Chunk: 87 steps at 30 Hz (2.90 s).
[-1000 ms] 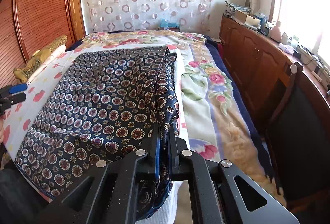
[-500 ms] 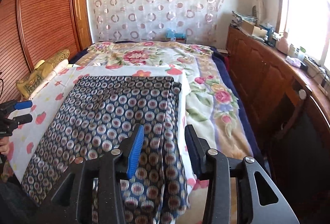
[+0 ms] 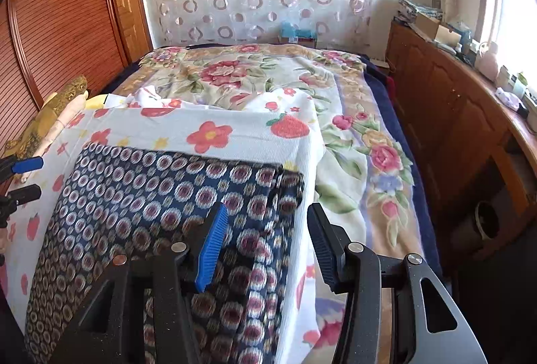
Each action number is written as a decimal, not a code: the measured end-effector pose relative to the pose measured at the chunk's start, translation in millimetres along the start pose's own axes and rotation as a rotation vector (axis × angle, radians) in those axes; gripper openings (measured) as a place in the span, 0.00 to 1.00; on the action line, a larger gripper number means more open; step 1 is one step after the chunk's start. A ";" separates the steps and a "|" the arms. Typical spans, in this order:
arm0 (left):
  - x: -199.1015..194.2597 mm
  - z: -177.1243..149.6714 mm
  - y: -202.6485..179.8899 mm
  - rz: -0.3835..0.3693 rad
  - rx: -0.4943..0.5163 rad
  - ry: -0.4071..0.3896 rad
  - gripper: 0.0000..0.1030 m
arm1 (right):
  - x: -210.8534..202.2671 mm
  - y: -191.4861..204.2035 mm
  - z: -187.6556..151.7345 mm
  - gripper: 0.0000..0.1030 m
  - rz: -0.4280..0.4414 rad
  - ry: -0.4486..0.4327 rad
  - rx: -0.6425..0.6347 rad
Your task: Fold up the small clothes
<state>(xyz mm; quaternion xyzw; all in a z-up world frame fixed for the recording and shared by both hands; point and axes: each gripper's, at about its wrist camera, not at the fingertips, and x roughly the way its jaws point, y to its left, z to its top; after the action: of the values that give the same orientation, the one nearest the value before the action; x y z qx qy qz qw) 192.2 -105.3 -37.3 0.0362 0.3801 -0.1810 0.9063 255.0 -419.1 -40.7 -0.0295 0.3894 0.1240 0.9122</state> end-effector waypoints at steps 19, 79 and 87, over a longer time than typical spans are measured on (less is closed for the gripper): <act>52.5 23.4 20.3 -0.041 -0.040 0.052 0.54 | 56.9 -4.4 21.1 0.52 0.059 0.084 -0.049; -313.2 0.5 60.0 0.065 -0.018 -0.582 0.02 | -311.0 156.7 -23.0 0.06 0.211 -0.608 -0.309; -128.8 29.9 144.0 0.227 -0.094 -0.226 0.03 | -177.6 126.7 64.0 0.20 0.127 -0.382 -0.139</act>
<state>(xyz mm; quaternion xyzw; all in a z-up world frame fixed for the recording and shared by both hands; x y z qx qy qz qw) 180.4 61.6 63.9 0.0158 0.2774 -0.0621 0.9586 150.1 -323.0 136.7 -0.0435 0.2008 0.2112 0.9556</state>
